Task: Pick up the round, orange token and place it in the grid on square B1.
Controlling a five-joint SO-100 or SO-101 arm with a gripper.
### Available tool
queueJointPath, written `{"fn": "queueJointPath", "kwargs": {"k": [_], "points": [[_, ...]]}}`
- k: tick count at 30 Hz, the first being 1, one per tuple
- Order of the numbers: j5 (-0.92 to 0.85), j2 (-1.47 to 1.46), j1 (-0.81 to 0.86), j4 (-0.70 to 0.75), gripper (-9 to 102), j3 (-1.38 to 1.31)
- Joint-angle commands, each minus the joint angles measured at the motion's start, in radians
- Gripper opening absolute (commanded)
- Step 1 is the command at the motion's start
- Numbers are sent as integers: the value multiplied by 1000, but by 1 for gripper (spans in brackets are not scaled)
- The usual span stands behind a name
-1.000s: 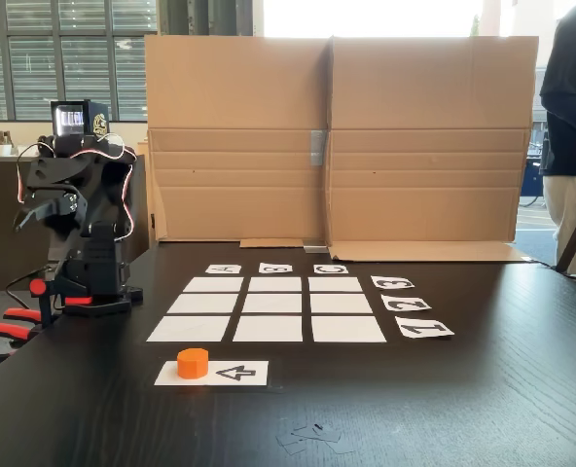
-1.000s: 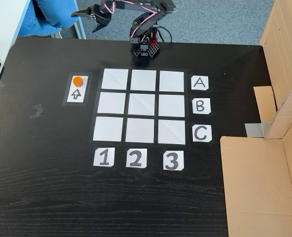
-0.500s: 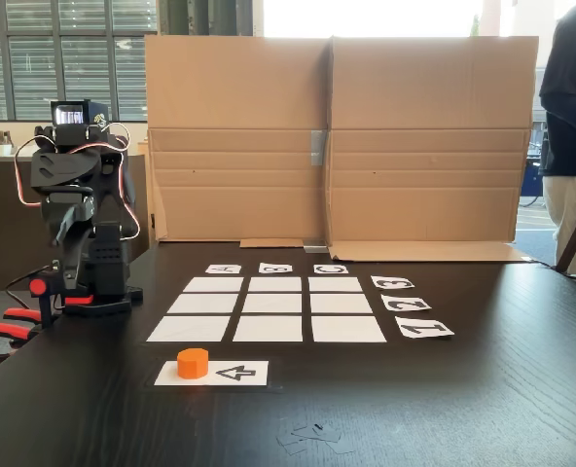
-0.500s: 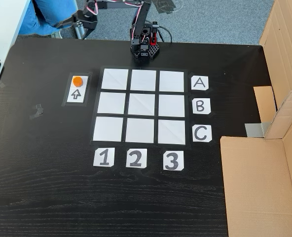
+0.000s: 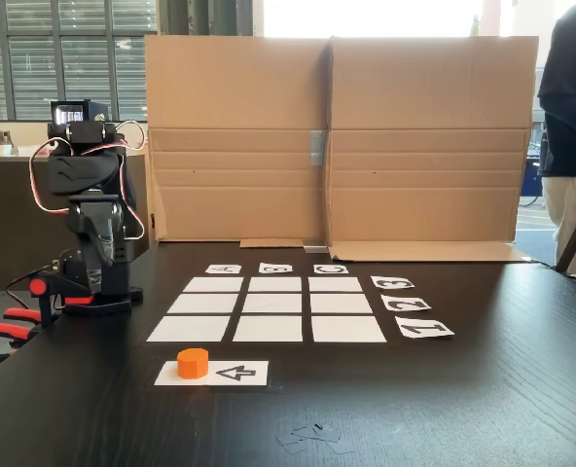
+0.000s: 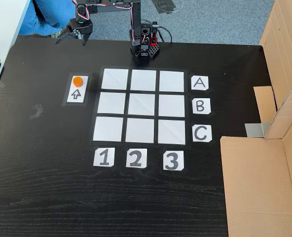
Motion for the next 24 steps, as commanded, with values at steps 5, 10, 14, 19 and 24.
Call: {"fn": "queueJointPath", "kwargs": {"k": [5, 10, 14, 19, 24], "points": [[-11, -100, -43, 6, 58, -66], [-14, -199, -54, 3, 58, -153], [-15, -279, -66, -2, 58, -229], [-20, -333, -100, -6, 58, -290], [-28, -357, -152, -18, 58, -295]]}}
